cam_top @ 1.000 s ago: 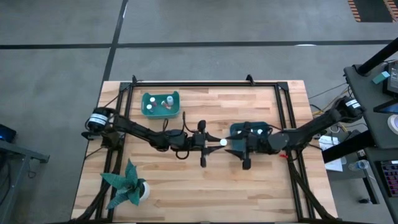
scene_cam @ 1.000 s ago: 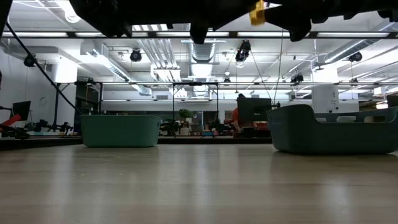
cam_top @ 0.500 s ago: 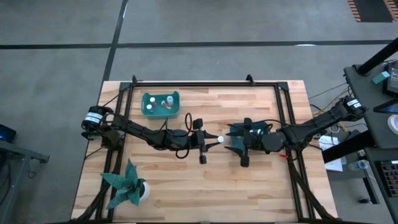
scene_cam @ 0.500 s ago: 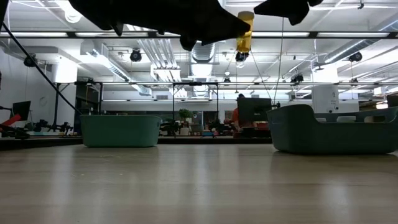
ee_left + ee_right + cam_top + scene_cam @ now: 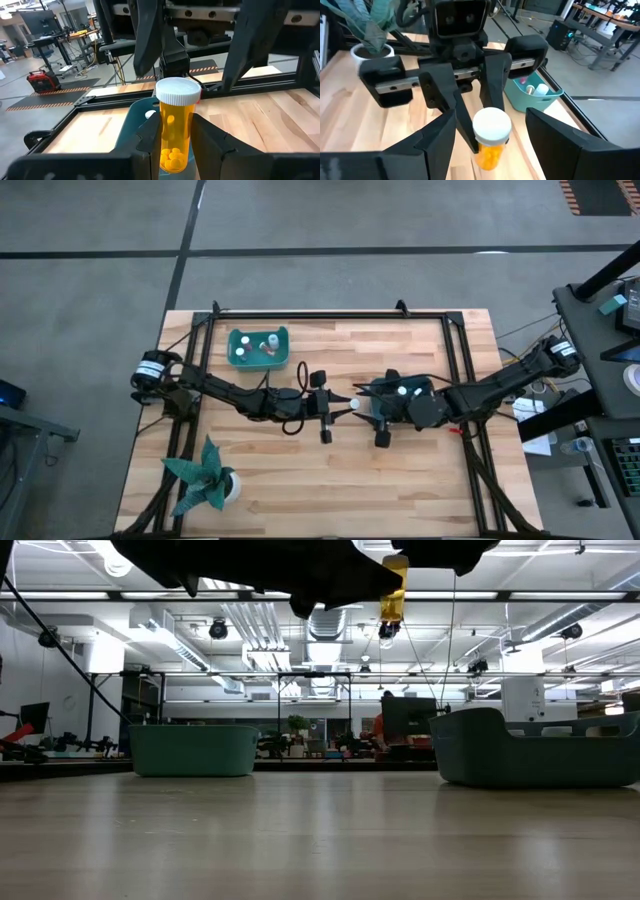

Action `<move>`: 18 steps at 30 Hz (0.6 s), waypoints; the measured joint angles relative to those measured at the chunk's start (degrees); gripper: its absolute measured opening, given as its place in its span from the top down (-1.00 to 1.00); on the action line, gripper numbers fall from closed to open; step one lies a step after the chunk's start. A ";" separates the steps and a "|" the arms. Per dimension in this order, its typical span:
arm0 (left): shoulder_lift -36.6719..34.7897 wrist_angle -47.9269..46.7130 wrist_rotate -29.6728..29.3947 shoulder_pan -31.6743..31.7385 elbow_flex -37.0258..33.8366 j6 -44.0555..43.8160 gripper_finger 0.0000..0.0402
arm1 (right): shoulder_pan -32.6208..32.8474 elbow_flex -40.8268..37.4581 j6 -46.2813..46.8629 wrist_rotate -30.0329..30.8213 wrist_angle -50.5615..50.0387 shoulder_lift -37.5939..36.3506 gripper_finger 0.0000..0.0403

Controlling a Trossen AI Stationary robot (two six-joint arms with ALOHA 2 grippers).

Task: Pick and place medicine bottles into bin by pill shape (circle, oval)
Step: Put the orange tablet bottle into the blue bin

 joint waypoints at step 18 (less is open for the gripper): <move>0.05 2.02 0.11 0.00 0.07 0.00 0.65 | -0.39 0.35 -0.71 0.07 0.44 1.10 0.07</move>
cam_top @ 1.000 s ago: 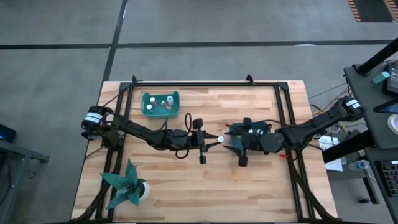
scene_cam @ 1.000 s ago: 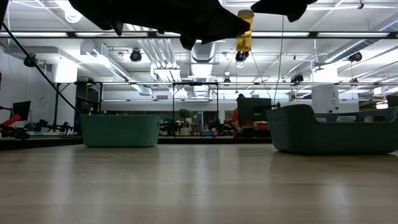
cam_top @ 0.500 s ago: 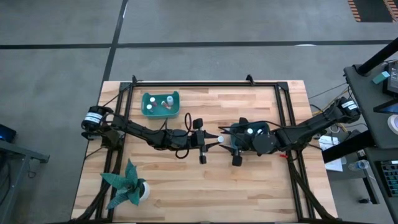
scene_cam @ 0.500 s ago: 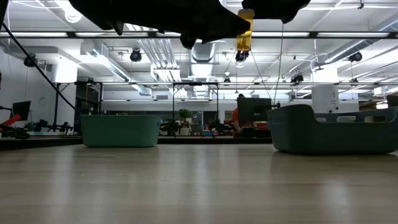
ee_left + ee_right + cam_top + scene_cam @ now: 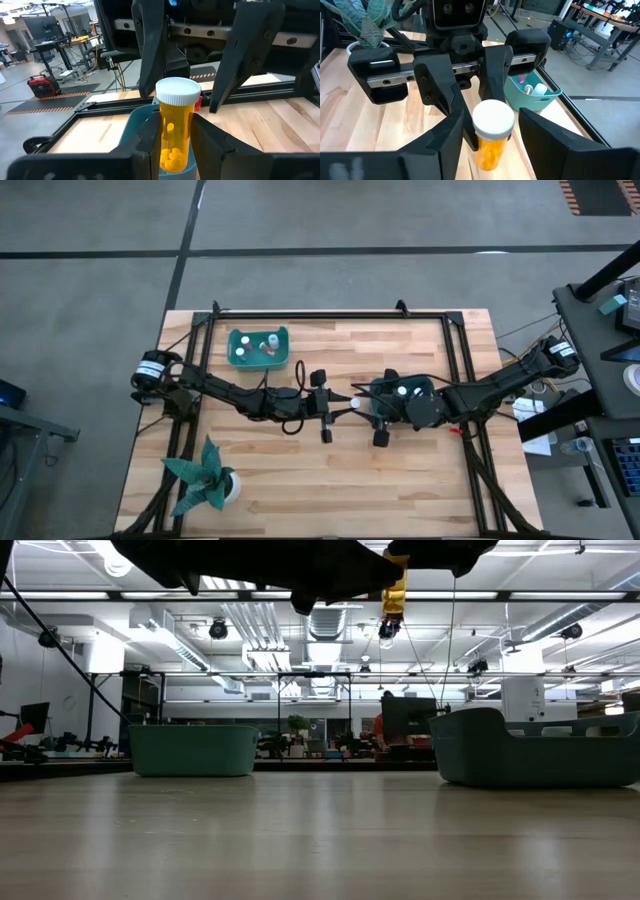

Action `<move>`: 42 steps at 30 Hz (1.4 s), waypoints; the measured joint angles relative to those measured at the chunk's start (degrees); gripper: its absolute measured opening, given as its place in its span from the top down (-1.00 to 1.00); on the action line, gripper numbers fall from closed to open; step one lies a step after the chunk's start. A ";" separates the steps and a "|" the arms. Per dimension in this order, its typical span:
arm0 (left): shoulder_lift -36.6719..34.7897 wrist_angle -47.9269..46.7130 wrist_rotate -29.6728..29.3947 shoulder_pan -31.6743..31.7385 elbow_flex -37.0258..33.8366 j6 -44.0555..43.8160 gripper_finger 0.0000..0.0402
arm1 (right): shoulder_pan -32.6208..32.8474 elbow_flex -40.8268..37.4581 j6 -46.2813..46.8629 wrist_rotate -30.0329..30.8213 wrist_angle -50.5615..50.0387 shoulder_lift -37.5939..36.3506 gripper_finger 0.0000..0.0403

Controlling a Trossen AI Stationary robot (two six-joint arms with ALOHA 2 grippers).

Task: Pick and place medicine bottles into bin by pill shape (circle, oval)
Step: Put the orange tablet bottle into the blue bin

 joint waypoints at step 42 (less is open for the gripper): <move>-5.26 -0.61 0.12 -0.09 -4.44 1.47 0.06 | 0.62 -4.05 16.36 -0.03 -16.51 -7.93 0.42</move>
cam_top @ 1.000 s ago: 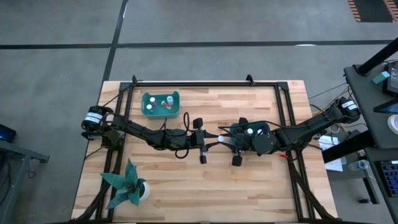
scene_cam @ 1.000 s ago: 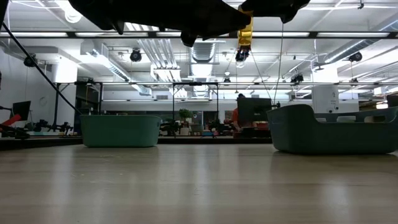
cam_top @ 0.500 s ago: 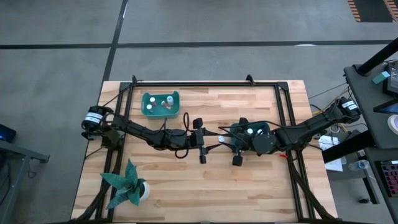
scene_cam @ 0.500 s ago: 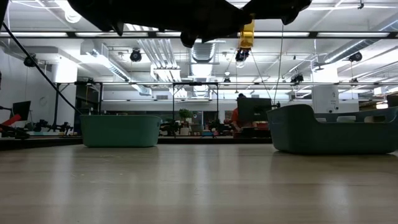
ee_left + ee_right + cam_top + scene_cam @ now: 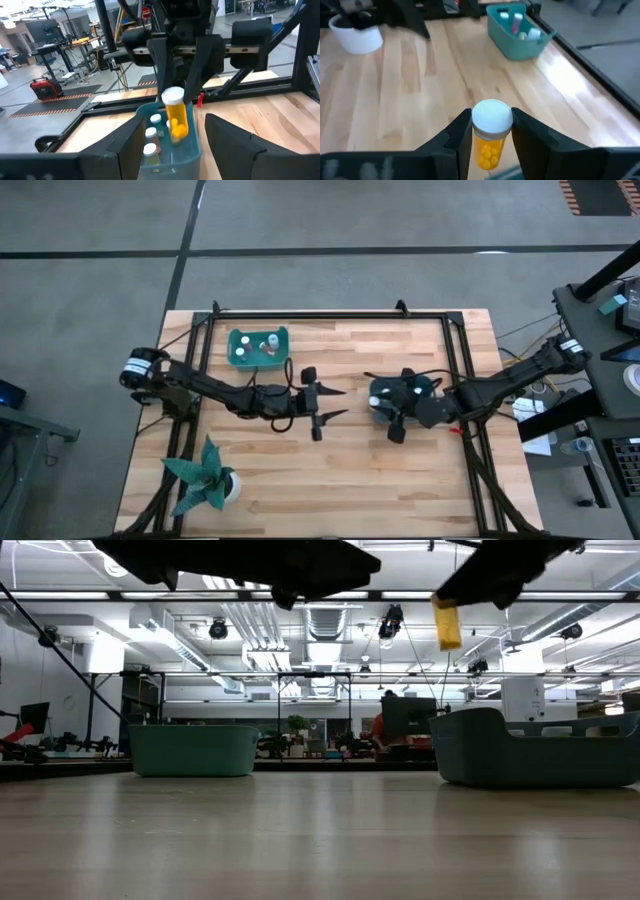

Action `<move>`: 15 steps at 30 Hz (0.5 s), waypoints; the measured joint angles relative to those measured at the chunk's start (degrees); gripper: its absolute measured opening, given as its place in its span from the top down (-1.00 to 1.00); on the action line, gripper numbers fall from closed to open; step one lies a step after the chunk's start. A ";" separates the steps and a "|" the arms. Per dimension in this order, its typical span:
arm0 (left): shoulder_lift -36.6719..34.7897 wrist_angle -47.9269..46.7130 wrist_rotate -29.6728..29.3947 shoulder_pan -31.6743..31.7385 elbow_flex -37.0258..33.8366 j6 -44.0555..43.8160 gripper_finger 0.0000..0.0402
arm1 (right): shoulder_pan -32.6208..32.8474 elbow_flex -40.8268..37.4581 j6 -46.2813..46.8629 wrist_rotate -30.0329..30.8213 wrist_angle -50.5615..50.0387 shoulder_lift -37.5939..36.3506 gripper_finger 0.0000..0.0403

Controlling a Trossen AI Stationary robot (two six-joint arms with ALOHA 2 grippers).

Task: Pick and place medicine bottles into bin by pill shape (circle, oval)
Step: Put the orange tablet bottle into the blue bin

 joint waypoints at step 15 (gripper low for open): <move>-4.40 0.12 -1.15 0.09 -2.64 0.08 0.06 | 1.48 -14.70 10.89 -0.10 -4.86 -13.53 0.42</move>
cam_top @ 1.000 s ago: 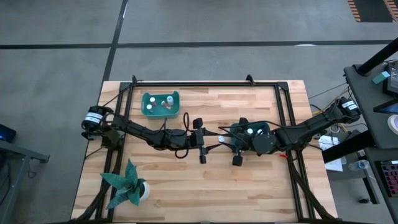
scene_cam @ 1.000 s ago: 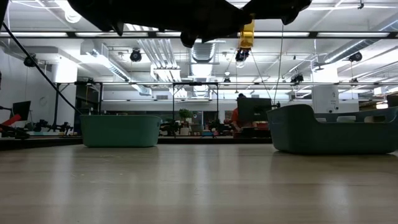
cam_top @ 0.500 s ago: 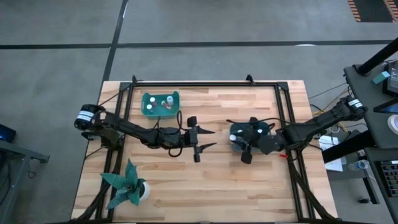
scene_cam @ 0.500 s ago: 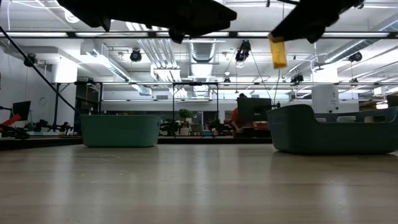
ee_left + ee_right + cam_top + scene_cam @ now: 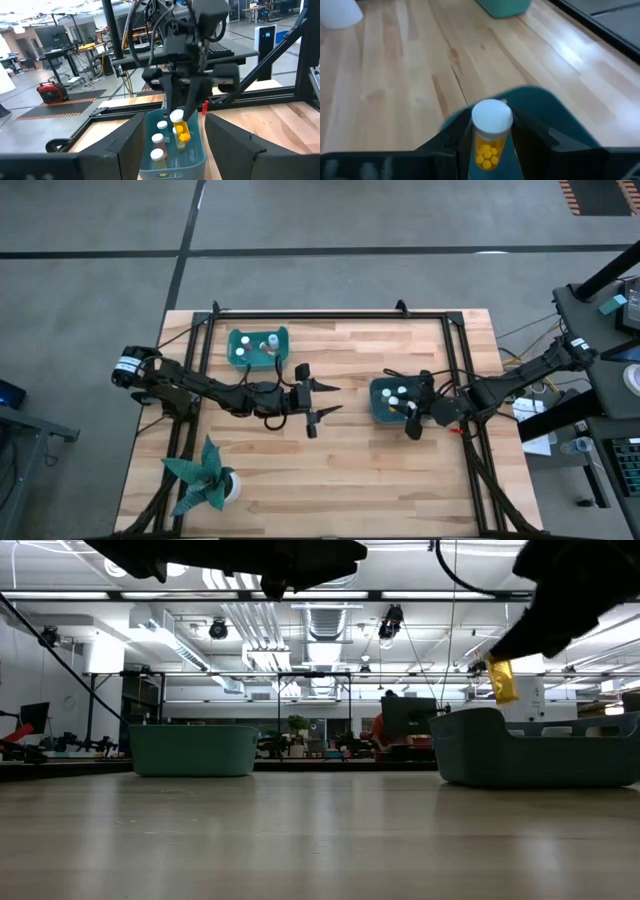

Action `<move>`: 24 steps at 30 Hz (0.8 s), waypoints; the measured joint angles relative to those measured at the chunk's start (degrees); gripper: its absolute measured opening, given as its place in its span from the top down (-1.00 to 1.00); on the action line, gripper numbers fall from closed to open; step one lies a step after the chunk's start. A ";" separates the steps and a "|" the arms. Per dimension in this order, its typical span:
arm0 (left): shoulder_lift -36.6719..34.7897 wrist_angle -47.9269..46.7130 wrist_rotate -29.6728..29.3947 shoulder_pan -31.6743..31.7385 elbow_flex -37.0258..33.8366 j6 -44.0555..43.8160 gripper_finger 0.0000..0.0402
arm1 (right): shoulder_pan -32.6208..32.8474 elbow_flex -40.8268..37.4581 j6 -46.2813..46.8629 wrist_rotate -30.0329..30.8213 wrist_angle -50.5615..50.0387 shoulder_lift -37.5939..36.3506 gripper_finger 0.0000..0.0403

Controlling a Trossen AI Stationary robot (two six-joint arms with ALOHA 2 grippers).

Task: Pick and place medicine bottles into bin by pill shape (circle, oval)
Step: Put the orange tablet bottle into the blue bin

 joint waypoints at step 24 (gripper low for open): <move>-0.02 3.06 0.00 1.14 -0.02 0.92 0.06 | -0.02 -18.75 0.43 2.80 17.21 -4.55 0.42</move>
